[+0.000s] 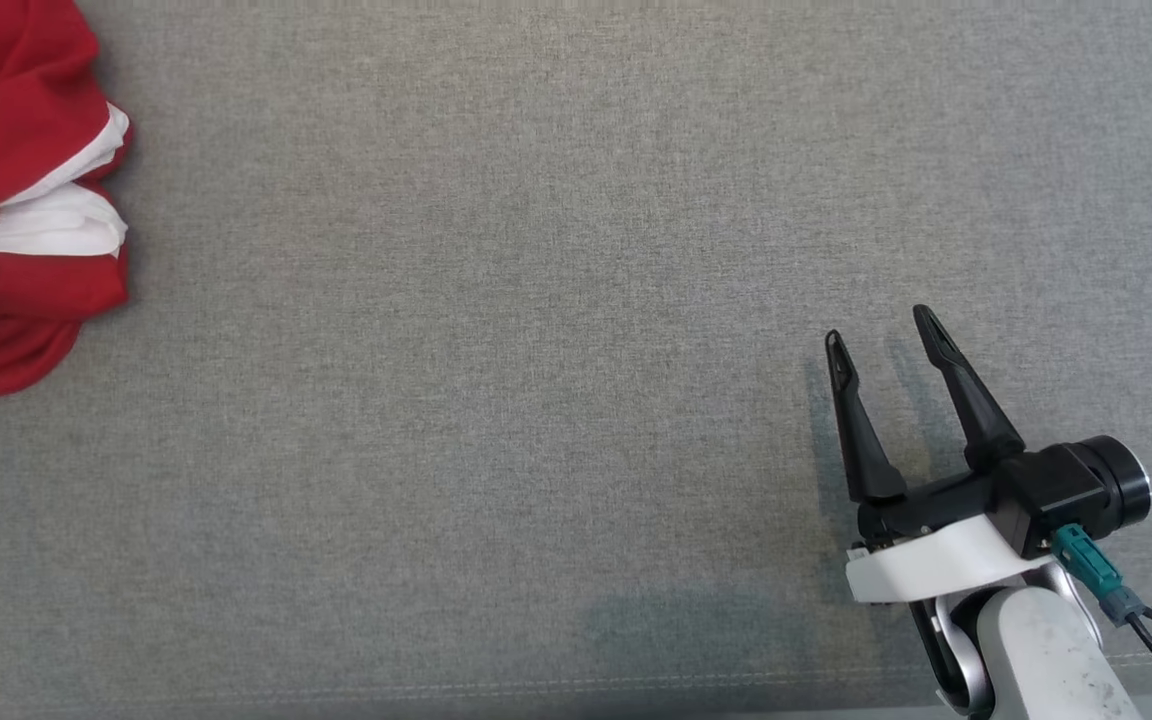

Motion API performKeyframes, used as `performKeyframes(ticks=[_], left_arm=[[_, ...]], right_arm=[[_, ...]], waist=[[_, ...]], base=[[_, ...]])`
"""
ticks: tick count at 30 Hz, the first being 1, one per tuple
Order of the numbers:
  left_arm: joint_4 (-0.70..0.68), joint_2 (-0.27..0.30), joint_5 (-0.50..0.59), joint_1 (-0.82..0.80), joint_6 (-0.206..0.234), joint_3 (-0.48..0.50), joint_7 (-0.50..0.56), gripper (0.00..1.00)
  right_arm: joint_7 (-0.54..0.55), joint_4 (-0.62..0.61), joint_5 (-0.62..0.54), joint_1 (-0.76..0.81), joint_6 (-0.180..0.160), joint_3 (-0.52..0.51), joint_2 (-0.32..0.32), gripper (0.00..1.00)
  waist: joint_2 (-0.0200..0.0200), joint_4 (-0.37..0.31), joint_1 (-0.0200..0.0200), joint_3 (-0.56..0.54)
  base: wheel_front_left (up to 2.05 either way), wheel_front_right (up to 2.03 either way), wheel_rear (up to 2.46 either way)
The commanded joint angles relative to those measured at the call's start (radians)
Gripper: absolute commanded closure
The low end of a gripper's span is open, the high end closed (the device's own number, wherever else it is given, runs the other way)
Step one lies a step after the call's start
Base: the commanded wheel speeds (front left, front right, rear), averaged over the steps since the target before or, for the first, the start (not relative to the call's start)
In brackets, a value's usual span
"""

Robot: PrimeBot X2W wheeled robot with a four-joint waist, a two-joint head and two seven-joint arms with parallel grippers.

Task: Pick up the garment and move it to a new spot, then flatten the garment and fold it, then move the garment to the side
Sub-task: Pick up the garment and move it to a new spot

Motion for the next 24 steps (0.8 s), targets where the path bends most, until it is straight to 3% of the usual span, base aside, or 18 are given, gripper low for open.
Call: performKeyframes(ticks=[1, 8, 24], left_arm=[[-0.008, 0.017, -0.005, -0.024, 0.002, -0.010, -0.010, 1.00], [-0.062, 0.024, 0.013, -0.074, 0.002, -0.069, -0.031, 1.00], [-0.287, -0.077, -0.028, -0.193, 0.002, -0.357, -0.113, 1.00]], right_arm=[[-0.003, 0.007, 0.011, -0.002, 0.000, 0.001, -0.003, 0.00], [-0.003, 0.025, 0.037, 0.016, 0.000, 0.009, -0.003, 0.00], [-0.003, 0.052, 0.109, 0.076, 0.000, 0.015, -0.003, 0.00]], waist=[[0.0117, 0.003, -0.0001, -0.041], [0.0117, 0.000, -0.0001, -0.128], [0.0117, -0.086, -0.0001, -0.337]], base=[[0.00, 0.00, 0.00], [0.00, 0.00, 0.00], [0.00, 0.00, 0.00]])
